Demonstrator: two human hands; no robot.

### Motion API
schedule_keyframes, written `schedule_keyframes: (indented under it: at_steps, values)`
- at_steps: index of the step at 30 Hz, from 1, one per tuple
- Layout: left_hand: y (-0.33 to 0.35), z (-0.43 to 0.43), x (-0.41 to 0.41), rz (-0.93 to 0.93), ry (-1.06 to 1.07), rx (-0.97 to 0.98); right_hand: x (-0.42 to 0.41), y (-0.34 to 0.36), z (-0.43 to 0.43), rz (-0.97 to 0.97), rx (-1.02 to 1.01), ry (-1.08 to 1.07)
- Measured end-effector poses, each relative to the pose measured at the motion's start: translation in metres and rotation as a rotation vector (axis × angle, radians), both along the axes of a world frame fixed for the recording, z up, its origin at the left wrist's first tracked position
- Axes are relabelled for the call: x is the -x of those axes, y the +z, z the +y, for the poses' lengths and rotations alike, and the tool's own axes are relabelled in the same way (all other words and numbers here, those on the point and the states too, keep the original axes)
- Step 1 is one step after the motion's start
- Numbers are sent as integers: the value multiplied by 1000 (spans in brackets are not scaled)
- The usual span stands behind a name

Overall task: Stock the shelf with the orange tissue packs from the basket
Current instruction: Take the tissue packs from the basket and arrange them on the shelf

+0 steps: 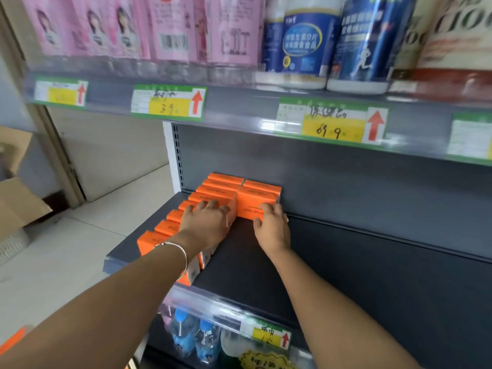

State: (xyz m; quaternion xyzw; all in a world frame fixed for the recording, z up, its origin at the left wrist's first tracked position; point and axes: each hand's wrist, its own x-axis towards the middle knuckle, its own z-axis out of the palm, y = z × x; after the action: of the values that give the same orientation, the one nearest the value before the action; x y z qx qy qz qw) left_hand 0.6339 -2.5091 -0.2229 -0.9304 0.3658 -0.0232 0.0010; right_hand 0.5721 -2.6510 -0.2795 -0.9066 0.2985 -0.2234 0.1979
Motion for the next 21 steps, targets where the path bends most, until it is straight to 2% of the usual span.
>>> schedule_keyframes:
  at_steps: [5,11,16,21]
  values:
    - [19,52,25,-116,-30,16,19,26,49,86,107,245]
    - [34,136,41,-256,57,18,29,57,122,105,294,462]
    - [23,227,49,-268,158,33,26,64,196,137,407,631]
    - [-16,321,49,-160,338,-5,20,44,265,152,509,784]
